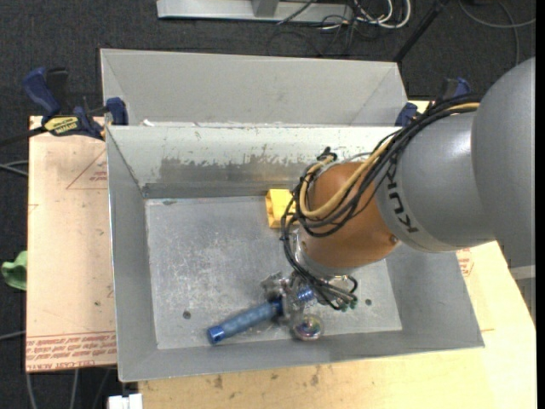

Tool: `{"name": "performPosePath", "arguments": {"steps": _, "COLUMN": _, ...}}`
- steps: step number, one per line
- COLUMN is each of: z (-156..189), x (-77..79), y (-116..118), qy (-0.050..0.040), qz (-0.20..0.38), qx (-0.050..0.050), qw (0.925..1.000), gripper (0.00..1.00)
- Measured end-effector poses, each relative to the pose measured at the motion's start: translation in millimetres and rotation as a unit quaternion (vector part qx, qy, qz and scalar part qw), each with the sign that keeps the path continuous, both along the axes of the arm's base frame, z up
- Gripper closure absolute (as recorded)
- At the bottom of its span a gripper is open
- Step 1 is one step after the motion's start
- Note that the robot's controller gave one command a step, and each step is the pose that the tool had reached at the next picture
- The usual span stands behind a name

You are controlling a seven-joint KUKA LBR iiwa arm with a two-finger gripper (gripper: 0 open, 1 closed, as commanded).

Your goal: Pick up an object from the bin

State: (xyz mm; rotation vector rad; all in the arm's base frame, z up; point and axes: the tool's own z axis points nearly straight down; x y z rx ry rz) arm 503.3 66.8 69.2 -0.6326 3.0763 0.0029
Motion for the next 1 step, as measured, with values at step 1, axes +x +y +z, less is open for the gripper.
{"name": "performPosePath", "arguments": {"steps": 1, "z": 16.2, "x": 0.2, "y": 0.5, "qy": -0.0005, "qz": -0.002, "qx": 0.000, "qw": 1.0000, "gripper": 1.00}}
